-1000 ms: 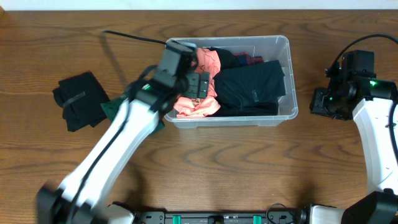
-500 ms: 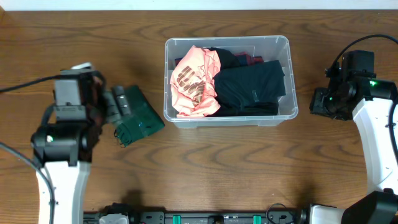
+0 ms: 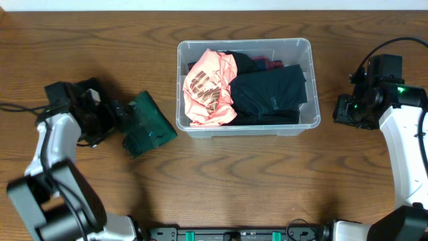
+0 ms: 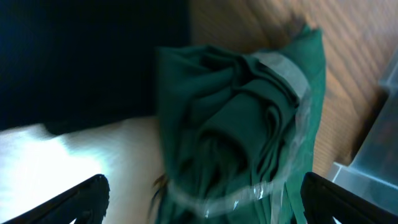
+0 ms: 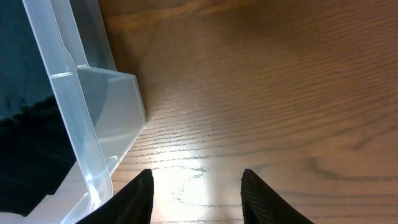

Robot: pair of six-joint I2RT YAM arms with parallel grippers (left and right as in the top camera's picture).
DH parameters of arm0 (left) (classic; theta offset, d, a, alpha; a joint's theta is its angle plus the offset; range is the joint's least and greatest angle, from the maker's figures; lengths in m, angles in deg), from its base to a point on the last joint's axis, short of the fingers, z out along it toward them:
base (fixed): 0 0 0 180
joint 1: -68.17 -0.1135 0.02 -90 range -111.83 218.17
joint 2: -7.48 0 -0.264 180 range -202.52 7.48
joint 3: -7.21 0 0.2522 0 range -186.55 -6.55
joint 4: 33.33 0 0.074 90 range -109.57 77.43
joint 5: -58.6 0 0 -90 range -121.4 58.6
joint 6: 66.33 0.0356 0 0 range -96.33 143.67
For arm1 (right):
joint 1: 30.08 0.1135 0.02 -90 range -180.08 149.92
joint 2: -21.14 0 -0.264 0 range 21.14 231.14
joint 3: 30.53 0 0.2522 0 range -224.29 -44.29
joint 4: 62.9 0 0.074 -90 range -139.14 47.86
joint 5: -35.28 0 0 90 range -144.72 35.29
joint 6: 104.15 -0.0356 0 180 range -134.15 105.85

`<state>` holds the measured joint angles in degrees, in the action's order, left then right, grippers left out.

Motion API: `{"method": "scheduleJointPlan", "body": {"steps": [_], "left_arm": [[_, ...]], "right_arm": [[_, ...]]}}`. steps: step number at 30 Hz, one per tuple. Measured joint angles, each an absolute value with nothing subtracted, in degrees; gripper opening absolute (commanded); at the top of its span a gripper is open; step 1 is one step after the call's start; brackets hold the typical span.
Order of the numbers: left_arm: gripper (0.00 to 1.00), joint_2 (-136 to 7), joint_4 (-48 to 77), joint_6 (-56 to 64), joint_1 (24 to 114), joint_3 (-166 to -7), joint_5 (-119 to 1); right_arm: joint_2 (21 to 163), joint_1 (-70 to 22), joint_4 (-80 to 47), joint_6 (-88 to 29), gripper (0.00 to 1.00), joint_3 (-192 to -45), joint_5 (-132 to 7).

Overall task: Pack container
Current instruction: 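Withdraw the left gripper toward the green bundle, then grasp the green taped bundle with the left gripper and lift it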

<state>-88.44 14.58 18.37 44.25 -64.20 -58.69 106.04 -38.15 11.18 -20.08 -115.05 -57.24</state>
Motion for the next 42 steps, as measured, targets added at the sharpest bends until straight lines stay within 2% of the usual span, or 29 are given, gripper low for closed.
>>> {"method": "scheduleJointPlan", "body": {"steps": [6, 8, 9, 10, 12, 13, 20, 27, 28, 36, 42], "left_arm": [[1.0, -95.92, 13.64, 20.14, 44.44, -64.46, -66.03], [0.86, -96.22, 13.83, 20.62, 44.38, -64.61, -67.19], [0.77, -96.44, 14.12, 20.54, 44.38, -64.63, -67.49], [0.64, -96.7, 14.34, 20.47, 44.38, -64.66, -67.62], [0.46, -97.51, 14.91, 20.8, 44.4, -64.57, -67.73], [0.42, -97.75, 15.15, 20.82, 44.38, -64.53, -67.89], [0.29, -95.81, 16.24, 20.97, 44.38, -64.31, -68.32], [0.19, -83.02, 16.61, 20.49, 44.44, -64.11, -69.24], [0.12, -80.35, 16.59, 20.41, 44.44, -64.11, -69.37], [0.06, -59.02, 15.12, 16.49, 45.95, -64.11, -71.52], [0.06, -49.47, 7.47, 12.3, 56.49, -64.11, -72.78]], "right_arm": [[106.04, -38.15, 11.15, -20.08, 0.44, -115.03, -57.24], [106.04, -38.15, 11.15, -20.08, 0.44, -115.03, -57.24], [106.04, -38.15, 11.13, -20.08, 0.44, -115.03, -57.24], [106.04, -38.15, 11.13, -20.08, 0.44, -115.03, -57.24], [106.04, -38.15, 11.15, -20.08, 0.44, -115.03, -57.24], [106.04, -38.15, 11.15, -20.08, 0.44, -115.03, -57.24], [106.04, -38.15, 11.2, -20.08, 0.44, -115.03, -57.24], [106.04, -38.15, 11.18, -20.08, 0.44, -115.03, -57.24], [106.04, -38.15, 11.18, -20.08, 0.44, -115.03, -57.24], [106.04, -38.15, 11.11, -20.08, 0.44, -115.03, -57.22], [106.04, -38.15, 11.11, -20.11, 0.44, -115.03, -57.24]]}}
